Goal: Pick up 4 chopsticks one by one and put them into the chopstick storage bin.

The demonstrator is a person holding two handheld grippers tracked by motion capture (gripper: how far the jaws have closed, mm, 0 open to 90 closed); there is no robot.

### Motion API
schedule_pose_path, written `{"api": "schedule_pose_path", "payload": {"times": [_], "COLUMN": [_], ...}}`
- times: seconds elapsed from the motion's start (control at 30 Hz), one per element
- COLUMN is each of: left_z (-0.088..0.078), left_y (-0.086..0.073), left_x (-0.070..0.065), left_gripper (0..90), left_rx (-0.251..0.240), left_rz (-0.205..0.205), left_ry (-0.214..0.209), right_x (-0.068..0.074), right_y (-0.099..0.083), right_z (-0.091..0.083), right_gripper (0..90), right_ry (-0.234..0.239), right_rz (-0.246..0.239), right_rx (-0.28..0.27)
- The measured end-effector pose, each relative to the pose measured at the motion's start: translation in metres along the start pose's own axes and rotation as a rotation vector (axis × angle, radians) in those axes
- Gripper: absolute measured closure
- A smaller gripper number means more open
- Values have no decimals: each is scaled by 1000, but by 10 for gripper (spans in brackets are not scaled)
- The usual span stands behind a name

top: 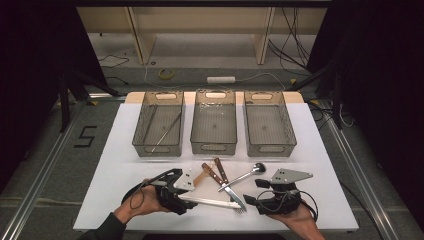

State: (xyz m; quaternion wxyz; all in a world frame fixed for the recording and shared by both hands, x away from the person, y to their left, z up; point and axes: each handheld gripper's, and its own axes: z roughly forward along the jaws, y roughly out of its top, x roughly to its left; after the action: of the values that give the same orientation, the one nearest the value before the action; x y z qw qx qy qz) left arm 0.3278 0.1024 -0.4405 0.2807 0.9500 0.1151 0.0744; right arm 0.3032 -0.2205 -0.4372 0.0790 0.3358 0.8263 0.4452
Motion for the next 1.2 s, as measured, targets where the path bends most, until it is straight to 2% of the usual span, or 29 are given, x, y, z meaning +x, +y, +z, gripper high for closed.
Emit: {"api": "schedule_pose_path", "payload": {"times": [0.07,0.2,0.5,0.57,0.73,0.83,0.97,1.2], "left_z": [3,11,24,26,31,33,34,36], "left_y": [0,2,4,4,5,6,7,9], "left_x": [-2,-3,-1,0,0,0,1,1], "left_gripper": [443,506,609,618,638,639,651,670], "left_rx": [13,56,88,88,111,111,119,162], "left_rz": [8,51,72,70,103,97,114,138], "left_ry": [-10,-24,-62,-61,-66,-63,-64,-59], "right_x": [0,0,0,0,0,0,0,0], "right_y": [0,0,0,0,1,1,1,1], "right_z": [0,1,2,2,3,3,3,3], "right_gripper": [316,317,318,319,319,320,320,322], "right_ry": [1,1,2,4,5,6,7,7], "right_rz": [0,-1,0,2,2,1,0,-2], "right_rx": [1,7,9,10,10,12,13,15]}}
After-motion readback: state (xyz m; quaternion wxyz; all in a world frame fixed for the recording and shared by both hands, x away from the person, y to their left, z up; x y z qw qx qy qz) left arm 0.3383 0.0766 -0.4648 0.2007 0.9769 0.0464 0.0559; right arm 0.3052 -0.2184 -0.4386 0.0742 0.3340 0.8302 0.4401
